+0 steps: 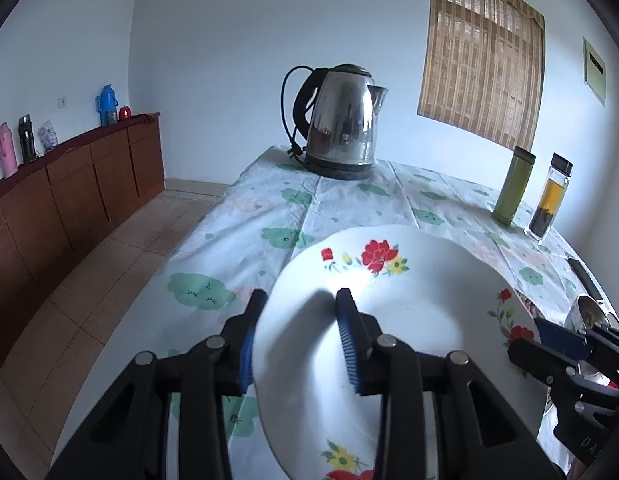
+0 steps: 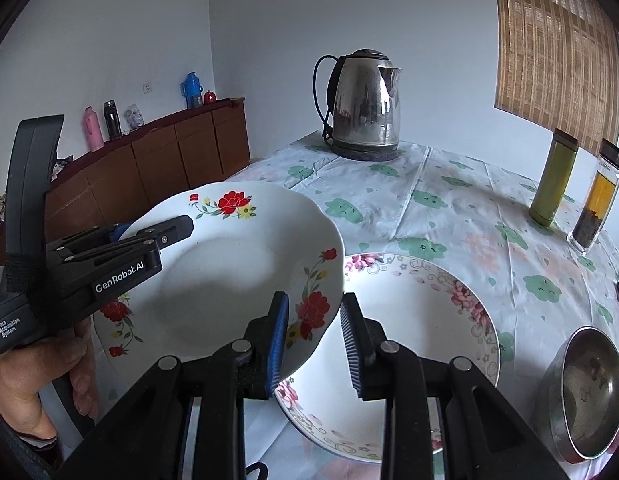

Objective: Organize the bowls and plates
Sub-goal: 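Carry the red-flower plate with both grippers over the pink-floral plate stack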

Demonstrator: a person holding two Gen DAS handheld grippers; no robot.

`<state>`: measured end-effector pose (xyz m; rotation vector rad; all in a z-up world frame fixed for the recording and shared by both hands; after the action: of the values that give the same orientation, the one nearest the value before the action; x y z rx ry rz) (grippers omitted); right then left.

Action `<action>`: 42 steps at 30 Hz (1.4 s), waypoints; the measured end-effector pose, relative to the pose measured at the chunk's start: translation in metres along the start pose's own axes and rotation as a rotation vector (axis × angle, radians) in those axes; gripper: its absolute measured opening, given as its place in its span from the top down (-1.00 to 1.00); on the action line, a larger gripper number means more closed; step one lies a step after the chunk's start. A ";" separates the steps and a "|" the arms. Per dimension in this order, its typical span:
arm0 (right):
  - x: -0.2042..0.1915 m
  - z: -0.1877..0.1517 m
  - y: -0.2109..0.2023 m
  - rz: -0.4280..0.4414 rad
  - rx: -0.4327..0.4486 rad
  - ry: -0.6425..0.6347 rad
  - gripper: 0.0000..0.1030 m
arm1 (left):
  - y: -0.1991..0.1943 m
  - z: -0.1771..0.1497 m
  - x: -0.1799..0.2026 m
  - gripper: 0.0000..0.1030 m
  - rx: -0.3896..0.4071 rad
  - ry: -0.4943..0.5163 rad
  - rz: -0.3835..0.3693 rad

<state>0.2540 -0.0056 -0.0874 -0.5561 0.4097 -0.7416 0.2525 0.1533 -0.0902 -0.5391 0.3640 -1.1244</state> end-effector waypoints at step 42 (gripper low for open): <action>0.095 -0.018 -0.064 -0.098 0.093 0.146 0.44 | -0.019 -0.002 0.119 0.36 0.012 0.101 -0.109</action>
<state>0.2750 -0.1193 -0.0776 -0.4379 0.4831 -0.8948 0.2841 0.0377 -0.0821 -0.4980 0.4190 -1.2615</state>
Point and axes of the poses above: each gripper's, at about its wrist camera, not at the fingertips, and y roughly the way its jaws point, x to its right, z to its top, the point moved 9 cm from there along y, roughly the way its jaws point, and after that the axes turned 11 degrees about z, right-handed, at the moved point
